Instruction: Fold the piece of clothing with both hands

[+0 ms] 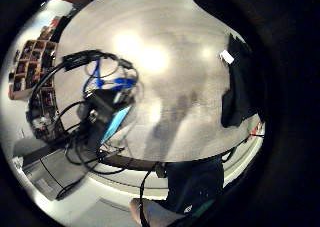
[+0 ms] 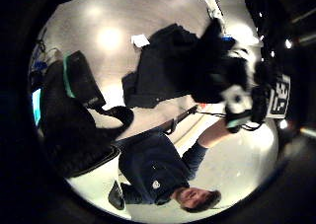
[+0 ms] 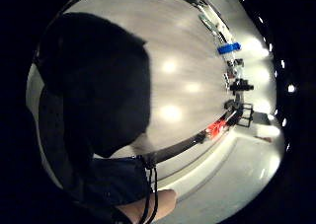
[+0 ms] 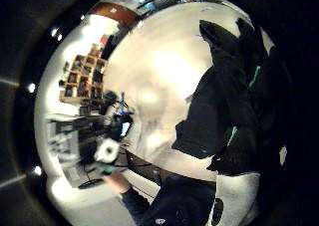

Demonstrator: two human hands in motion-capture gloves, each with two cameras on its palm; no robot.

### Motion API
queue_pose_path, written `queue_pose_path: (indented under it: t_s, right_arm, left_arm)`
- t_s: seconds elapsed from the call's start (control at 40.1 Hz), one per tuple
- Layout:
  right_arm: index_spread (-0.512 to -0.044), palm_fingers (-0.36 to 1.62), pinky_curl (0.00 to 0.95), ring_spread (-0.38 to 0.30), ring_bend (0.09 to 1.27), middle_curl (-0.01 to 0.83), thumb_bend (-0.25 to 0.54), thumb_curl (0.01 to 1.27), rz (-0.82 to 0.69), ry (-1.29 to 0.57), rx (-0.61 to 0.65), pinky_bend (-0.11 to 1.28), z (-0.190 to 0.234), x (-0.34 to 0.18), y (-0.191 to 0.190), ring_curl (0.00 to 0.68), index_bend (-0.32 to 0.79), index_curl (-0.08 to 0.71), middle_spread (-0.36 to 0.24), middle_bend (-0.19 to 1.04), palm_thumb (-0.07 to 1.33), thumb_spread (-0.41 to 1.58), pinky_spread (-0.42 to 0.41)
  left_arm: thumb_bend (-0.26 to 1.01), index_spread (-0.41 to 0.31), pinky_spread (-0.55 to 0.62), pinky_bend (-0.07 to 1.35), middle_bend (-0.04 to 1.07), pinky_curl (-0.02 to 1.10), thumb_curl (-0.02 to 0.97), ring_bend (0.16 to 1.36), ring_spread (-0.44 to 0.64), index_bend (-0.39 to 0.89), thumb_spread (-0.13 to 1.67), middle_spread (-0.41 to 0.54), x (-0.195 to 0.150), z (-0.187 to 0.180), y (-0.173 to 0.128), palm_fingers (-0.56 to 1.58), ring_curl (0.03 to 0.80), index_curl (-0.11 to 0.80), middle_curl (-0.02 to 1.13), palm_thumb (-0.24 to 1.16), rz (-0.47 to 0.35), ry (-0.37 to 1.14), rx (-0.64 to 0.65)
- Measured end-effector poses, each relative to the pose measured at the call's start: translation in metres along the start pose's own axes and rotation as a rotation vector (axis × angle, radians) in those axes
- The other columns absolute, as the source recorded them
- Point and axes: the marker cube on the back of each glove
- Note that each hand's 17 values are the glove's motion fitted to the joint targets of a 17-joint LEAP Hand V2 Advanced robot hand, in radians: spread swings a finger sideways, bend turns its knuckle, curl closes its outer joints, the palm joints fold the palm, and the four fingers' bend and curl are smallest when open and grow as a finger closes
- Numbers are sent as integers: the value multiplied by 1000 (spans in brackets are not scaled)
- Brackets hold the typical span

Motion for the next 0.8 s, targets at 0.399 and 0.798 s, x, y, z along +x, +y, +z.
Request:
queue_pose_path:
  t_s: [0.399,0.798]
  right_arm:
    - [-195,1094,406,-237,627,520,-24,643,-125,-198,221,706,-39,-3,2,458,41,250,-150,273,946,746,-330]
    - [-184,1116,388,-209,592,499,-23,599,-31,-160,259,678,-50,95,18,445,78,223,-150,215,927,899,-310]
  left_arm:
    - [140,-43,363,193,158,325,377,513,342,235,1498,147,-14,-26,32,311,284,429,284,423,-28,-49,40]
    - [96,-54,338,193,143,330,402,495,326,223,1479,137,15,-49,27,342,284,441,276,379,-44,-154,27]
